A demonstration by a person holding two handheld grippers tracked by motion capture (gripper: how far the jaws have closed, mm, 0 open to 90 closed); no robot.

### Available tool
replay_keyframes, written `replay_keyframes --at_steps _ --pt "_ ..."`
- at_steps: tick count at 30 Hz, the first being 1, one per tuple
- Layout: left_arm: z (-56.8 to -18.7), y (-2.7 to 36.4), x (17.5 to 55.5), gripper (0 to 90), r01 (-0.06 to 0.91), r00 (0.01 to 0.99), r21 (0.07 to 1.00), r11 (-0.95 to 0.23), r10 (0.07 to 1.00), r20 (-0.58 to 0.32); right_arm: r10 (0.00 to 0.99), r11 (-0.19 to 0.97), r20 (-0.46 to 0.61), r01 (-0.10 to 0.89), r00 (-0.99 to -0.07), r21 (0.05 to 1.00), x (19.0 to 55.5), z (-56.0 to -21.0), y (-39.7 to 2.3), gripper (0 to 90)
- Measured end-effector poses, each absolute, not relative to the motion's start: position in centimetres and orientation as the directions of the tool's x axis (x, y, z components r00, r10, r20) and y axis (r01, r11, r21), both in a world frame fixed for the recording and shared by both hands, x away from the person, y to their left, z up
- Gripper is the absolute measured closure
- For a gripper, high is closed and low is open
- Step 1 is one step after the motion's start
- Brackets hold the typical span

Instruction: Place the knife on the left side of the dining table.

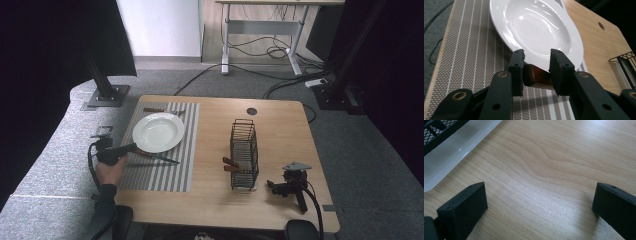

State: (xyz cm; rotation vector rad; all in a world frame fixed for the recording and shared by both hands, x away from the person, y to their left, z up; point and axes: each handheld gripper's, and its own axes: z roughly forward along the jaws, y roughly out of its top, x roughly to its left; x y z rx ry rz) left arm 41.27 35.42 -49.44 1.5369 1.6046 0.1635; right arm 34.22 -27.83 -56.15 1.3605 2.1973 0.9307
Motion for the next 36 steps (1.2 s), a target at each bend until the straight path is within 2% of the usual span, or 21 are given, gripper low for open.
replay_keyframes --at_steps 13,25,36 --pt "-52.1 36.4 41.6 62.1 0.756 0.118 0.608 0.243 0.863 -0.492 0.892 0.307 0.015 0.631 -0.451 0.712 34.2 -56.2 -27.8 0.0" --pt "-53.5 36.7 42.0 60.9 0.754 0.138 0.625 0.202 0.881 -0.452 0.892 0.307 0.015 0.631 -0.451 0.712 34.2 -56.2 -27.8 0.0" --pt "-54.2 36.1 42.0 58.1 0.74 0.169 0.664 0.11 0.925 -0.341 0.892 0.307 0.016 0.631 -0.452 0.712 34.2 -56.2 -27.8 0.0"
